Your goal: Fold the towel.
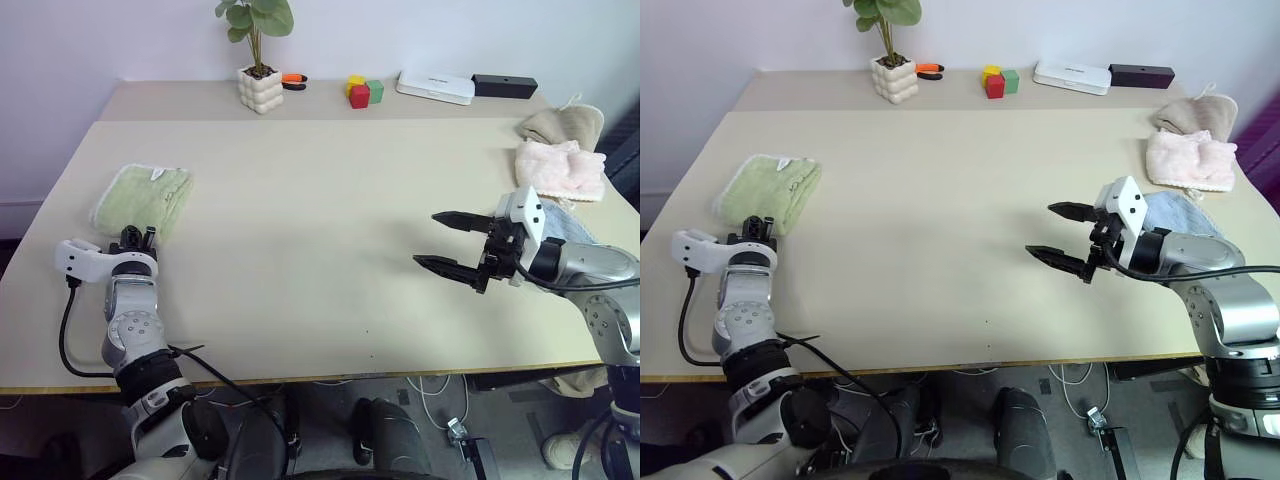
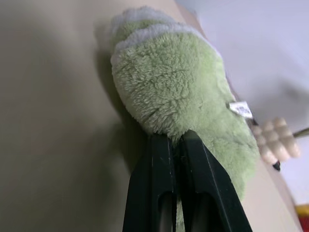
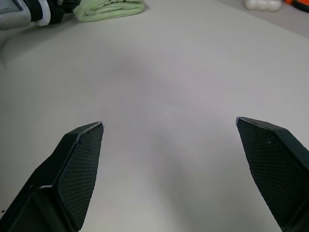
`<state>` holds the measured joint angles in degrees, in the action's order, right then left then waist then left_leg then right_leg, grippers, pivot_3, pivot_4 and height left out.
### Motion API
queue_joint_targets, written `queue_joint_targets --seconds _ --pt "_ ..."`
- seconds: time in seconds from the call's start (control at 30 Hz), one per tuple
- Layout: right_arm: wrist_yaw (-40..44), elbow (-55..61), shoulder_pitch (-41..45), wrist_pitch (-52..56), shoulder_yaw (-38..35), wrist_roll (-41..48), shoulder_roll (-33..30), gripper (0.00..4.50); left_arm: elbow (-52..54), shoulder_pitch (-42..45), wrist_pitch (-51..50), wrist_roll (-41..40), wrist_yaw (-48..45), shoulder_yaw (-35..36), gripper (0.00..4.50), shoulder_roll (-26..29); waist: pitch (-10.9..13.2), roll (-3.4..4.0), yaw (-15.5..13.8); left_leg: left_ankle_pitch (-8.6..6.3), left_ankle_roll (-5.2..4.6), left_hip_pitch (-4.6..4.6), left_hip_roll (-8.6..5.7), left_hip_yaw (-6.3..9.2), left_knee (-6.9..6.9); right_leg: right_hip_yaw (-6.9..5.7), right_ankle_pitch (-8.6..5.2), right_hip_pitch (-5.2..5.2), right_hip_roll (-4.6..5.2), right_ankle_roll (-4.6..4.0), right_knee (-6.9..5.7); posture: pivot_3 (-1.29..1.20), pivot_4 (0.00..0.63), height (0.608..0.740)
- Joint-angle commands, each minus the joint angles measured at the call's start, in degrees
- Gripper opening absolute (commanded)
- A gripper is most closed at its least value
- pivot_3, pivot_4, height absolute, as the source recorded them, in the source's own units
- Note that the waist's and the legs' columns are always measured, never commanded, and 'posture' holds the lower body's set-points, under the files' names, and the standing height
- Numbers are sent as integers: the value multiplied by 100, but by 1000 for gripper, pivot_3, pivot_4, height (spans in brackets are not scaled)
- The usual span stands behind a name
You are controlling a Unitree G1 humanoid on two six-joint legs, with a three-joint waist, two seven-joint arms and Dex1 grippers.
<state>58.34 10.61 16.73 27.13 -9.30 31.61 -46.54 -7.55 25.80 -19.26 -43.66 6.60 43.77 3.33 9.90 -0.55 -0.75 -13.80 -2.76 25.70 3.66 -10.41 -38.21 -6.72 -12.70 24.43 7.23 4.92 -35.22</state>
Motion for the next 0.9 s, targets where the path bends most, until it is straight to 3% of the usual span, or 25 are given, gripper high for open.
queue_joint_targets --seconds 0.03,0.23,0.6,0.83,0.9 --pt "85 -29 141 -139 -76 -38 -66 4500 570 -112 -245 -314 411 -210 55 -194 -1 -1 -3 0 -1 0 0 0 0 0 0 0 0 0 1 0 150 740" --pt "144 -141 -25 -189 -436 -20 -181 4500 1314 -488 -744 -594 790 -482 55 -202 -1 -1 1 6 -11 0 2 0 0 1 1 -1 -5 2 -1 0 150 740" --pt "457 257 -295 -498 -1009 622 112 4500 1243 -666 -901 -652 778 -698 55 38 -1 -1 1 0 -1 0 6 0 0 1 0 0 -9 0 -1 0 150 740" --pt "512 281 -275 -644 -839 596 156 4500 1429 -823 -956 -850 741 -825 55 -41 -1 -2 2 -1 1 -1 6 1 0 1 0 0 -9 0 -1 0 150 740" --pt "519 216 -226 -656 -759 545 156 4500 1535 -913 -1010 -806 751 -917 666 -30 -1 -2 5 -1 0 -1 6 1 0 2 0 0 -8 -1 1 0 150 740"
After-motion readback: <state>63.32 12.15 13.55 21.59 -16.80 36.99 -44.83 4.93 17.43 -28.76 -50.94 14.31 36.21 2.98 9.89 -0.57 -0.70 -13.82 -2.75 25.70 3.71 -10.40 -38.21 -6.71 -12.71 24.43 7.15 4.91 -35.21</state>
